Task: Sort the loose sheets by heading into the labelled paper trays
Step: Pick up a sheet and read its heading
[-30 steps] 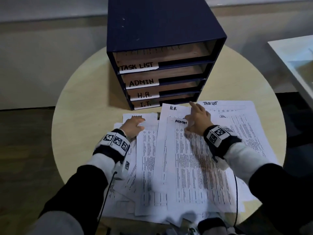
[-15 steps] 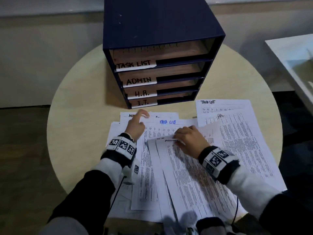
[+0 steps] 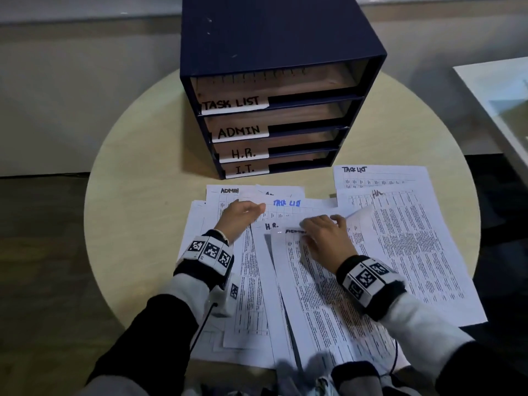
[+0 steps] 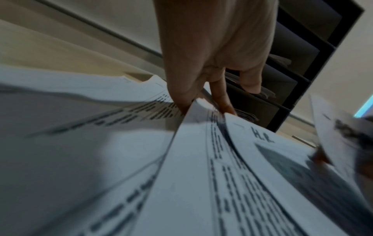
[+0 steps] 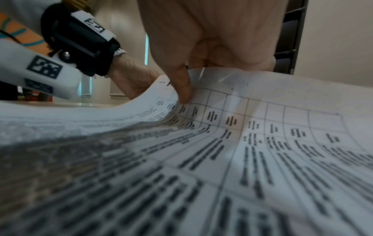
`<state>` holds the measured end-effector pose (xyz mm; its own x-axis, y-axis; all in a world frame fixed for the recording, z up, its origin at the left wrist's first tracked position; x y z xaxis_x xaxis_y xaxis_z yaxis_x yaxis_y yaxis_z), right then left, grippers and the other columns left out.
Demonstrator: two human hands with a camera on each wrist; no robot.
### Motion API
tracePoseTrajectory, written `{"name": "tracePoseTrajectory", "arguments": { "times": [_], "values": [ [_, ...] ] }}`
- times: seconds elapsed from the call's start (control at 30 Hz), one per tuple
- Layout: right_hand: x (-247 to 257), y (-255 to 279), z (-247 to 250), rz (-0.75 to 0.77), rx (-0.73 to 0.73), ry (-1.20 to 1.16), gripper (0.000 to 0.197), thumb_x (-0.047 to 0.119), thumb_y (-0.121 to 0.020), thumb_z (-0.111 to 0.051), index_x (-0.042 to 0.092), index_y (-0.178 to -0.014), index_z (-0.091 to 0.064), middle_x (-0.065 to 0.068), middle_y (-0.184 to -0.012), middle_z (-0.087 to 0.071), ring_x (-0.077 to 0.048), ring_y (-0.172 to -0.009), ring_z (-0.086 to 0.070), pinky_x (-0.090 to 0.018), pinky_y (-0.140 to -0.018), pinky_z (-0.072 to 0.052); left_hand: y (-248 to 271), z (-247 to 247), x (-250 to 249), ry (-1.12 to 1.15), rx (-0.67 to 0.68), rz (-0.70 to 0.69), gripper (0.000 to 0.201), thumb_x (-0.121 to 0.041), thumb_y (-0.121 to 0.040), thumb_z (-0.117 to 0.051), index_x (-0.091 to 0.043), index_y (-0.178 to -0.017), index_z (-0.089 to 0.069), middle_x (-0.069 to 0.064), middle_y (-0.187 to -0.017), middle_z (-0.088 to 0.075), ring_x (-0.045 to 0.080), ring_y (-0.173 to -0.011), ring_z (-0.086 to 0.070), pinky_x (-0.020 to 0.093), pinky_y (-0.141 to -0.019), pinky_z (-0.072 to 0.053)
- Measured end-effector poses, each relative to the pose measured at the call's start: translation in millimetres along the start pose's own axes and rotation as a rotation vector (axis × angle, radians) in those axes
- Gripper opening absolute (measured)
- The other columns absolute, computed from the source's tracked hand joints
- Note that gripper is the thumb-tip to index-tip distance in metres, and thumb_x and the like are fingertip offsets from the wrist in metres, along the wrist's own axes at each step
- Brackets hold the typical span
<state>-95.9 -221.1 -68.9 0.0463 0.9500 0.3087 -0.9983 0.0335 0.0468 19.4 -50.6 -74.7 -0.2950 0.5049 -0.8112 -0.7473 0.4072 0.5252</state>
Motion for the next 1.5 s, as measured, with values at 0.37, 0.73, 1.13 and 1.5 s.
{"name": "tracePoseTrajectory", "arguments": {
  "times": [0.37, 0.73, 1.13, 1.5],
  "values": [
    [-22, -44, 36, -0.225, 0.133, -0.523, 0.032, -0.013, -0.085, -0.045, 0.002, -0.111, -0.056, -0.014, -0.102, -0.067, -0.027, -0.096, -0.065, -0.029, -0.085, -0.051, 9, -32, -19, -0.117, 0.016, -0.113, 0.041, -0.038, -0.078, -0.07, -0.011, -0.107, -0.06, 0.005, -0.113, -0.055, 0.021, -0.105, -0.057, 0.04, -0.094, -0.049],
    [-80, -61, 35, -0.655, 0.218, -0.109, 0.057, 0.023, -0.081, -0.067, 0.007, -0.128, -0.039, -0.018, -0.136, -0.031, -0.041, -0.114, -0.05, -0.044, -0.096, -0.042, 10, -47, -10, -0.621, 0.045, -0.148, 0.045, -0.025, -0.079, -0.07, -0.023, -0.116, -0.044, 0.001, -0.123, -0.05, 0.022, -0.114, -0.045, 0.035, -0.092, -0.037],
    [-115, -54, 46, -0.613, 0.09, -0.131, 0.031, 0.001, -0.082, -0.058, 0.007, -0.112, -0.059, -0.018, -0.121, -0.05, -0.036, -0.116, -0.047, -0.036, -0.092, -0.037, 12, -14, 6, -0.363, -0.064, 0.095, 0.049, -0.021, -0.088, -0.062, -0.003, -0.131, -0.049, 0.011, -0.141, -0.045, 0.026, -0.129, -0.043, 0.032, -0.107, -0.034],
    [-129, -45, 56, -0.683, 0.33, 0.003, 0.044, 0.021, -0.074, -0.076, 0.011, -0.112, -0.058, -0.013, -0.118, -0.057, -0.032, -0.119, -0.042, -0.032, -0.089, -0.038, 2, 2, -1, -0.202, -0.345, 0.025, 0.011, -0.012, -0.086, -0.063, -0.019, -0.091, -0.055, 0.001, -0.083, -0.055, 0.027, -0.095, -0.055, 0.031, -0.087, -0.043]
  ]
}}
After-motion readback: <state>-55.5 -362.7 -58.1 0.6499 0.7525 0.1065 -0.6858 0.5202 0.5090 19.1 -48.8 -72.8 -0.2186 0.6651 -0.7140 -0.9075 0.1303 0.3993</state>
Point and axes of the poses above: each hand's wrist, its own y-axis away from the middle knuckle, its own z-axis out of the back of the hand, x = y × z, the point moved 1 cm from there along -y, towards the middle knuckle
